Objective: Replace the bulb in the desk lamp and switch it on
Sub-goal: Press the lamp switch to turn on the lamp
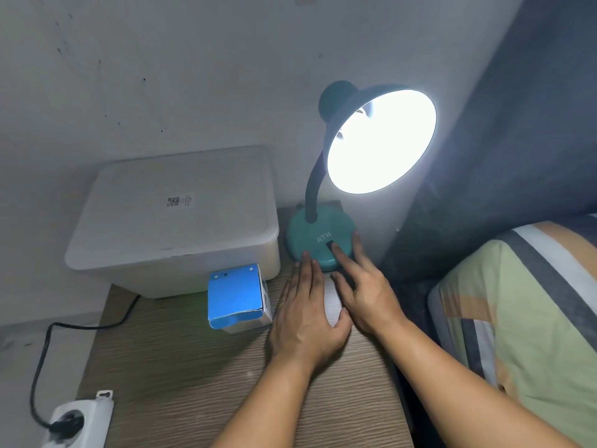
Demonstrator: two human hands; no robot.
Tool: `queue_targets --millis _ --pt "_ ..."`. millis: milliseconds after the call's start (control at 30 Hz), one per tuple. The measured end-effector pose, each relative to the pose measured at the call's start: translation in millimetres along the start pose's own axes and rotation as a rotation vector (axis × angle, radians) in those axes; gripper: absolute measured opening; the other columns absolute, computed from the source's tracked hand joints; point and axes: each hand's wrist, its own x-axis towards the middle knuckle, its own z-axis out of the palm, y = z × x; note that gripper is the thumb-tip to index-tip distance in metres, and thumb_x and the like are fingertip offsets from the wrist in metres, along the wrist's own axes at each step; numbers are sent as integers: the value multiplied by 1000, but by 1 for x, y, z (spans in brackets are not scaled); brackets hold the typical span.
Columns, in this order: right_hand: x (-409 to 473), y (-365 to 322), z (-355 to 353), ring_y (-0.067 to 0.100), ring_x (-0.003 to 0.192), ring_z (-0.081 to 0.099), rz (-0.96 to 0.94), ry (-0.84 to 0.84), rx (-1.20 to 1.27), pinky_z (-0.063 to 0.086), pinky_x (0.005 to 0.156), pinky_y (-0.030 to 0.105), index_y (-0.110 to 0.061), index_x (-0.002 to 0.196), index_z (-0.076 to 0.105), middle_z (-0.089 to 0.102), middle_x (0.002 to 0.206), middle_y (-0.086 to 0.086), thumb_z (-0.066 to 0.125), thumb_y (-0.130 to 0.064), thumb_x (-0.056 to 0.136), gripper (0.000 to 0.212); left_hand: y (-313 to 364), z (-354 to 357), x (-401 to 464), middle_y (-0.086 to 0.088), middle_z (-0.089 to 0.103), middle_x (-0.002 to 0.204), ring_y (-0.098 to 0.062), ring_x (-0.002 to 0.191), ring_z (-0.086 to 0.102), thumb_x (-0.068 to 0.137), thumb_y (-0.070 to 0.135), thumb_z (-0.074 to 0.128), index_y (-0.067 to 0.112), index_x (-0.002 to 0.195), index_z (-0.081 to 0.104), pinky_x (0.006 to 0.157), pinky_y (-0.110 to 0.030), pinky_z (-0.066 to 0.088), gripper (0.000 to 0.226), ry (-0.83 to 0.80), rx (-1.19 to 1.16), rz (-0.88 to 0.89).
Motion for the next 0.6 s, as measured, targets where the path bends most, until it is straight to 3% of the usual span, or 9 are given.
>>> queue_targets --millis 233,467,600 --pt "1 2 1 14 143 33 15 -15 -12 43 108 39 -50 143 35 18 162 -9 55 -31 95 55 0 0 0 -1 -6 168 -13 155 -7 89 60 38 16 160 6 110 -18 -20 89 -1 16 0" --pt "1 -1 2 18 137 40 16 -1 -18 46 104 41 -46 141 41 25 159 -6 56 -29 95 51 -3 1 2 -2 -5 168 -14 155 -4 88 59 39 15 160 8 113 -19 -16 90 -6 6 8" --pt "1 -1 1 17 139 38 16 -12 -30 47 103 44 -53 142 32 22 160 -8 55 -31 95 57 -2 1 1 -3 -2 168 -16 155 -2 87 60 39 15 160 10 113 -21 -15 91 -9 14 3"
